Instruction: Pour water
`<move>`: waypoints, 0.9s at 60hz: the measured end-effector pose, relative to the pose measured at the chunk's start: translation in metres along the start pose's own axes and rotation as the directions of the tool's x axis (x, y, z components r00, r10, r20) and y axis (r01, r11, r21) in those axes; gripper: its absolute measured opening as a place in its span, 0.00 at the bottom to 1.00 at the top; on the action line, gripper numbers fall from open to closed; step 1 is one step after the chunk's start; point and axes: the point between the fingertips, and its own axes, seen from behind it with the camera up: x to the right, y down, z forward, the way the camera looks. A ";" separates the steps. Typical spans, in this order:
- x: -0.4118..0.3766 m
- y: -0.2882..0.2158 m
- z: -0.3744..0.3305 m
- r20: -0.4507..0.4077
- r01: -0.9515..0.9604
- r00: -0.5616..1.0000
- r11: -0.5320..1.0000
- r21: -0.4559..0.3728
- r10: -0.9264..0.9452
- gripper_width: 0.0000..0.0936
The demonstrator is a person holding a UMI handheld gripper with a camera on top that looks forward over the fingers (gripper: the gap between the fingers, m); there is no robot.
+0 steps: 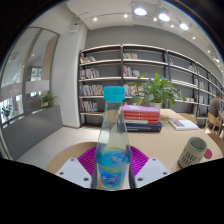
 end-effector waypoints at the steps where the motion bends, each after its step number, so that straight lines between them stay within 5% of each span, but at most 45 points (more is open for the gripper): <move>1: 0.000 -0.001 0.000 0.001 0.000 1.000 1.000 0.003 0.000 0.44; 14: 0.005 -0.009 0.002 0.045 -0.100 0.994 0.995 0.002 0.100 0.41; 27: 0.049 -0.038 -0.006 0.089 -0.483 0.870 0.875 -0.036 0.484 0.41; 40: 0.116 -0.059 -0.019 0.086 -0.896 0.425 0.432 -0.102 0.901 0.41; 54: 0.148 -0.063 -0.022 0.069 -0.980 -0.065 -0.051 -0.191 0.996 0.41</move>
